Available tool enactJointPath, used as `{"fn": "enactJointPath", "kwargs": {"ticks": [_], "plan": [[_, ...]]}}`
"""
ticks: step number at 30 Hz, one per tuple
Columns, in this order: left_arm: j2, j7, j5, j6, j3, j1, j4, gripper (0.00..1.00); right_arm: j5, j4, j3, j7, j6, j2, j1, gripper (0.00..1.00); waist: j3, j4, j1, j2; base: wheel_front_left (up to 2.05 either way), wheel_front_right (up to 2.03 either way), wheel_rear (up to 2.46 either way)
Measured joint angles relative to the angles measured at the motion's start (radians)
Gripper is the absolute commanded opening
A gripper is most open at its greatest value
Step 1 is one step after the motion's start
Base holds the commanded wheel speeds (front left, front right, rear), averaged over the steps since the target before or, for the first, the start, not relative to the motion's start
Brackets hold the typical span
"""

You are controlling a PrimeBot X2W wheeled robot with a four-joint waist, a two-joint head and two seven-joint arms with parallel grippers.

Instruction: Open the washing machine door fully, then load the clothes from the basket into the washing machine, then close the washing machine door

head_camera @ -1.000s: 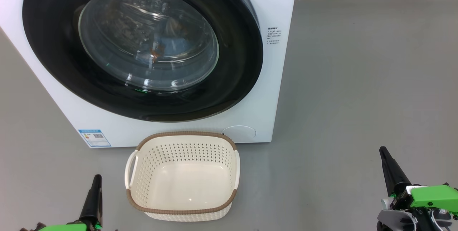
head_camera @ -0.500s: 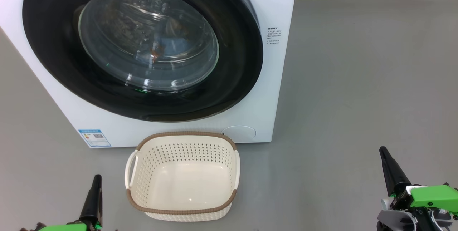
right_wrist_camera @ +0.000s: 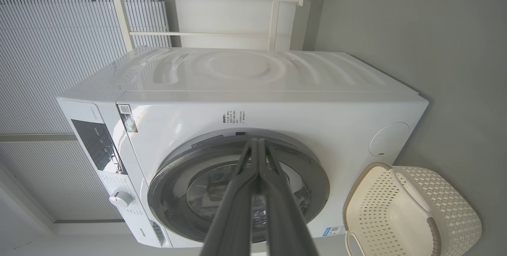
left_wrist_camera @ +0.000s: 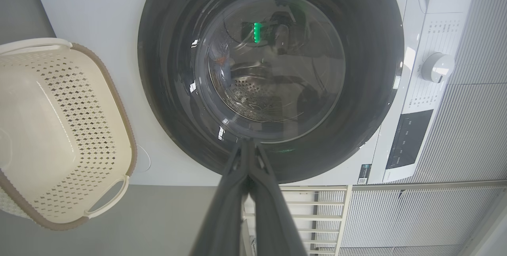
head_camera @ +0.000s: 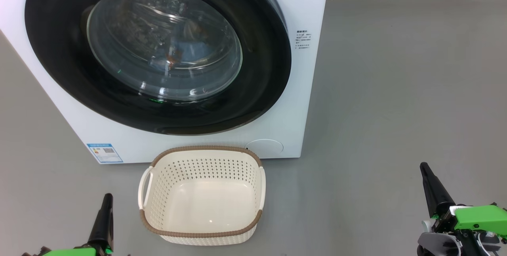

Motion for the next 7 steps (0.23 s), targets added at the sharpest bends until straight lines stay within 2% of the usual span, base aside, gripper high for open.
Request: {"fn": "enactJointPath", "kwargs": {"ticks": [7], "plan": [[0.000,0.000,0.000,0.000,0.000,0.000,0.000,0.00,0.000,0.000,0.000,0.000,0.000,0.000,0.000,0.00,0.000,0.000,0.0000,0.0000,0.00,0.00,0.00]]}}
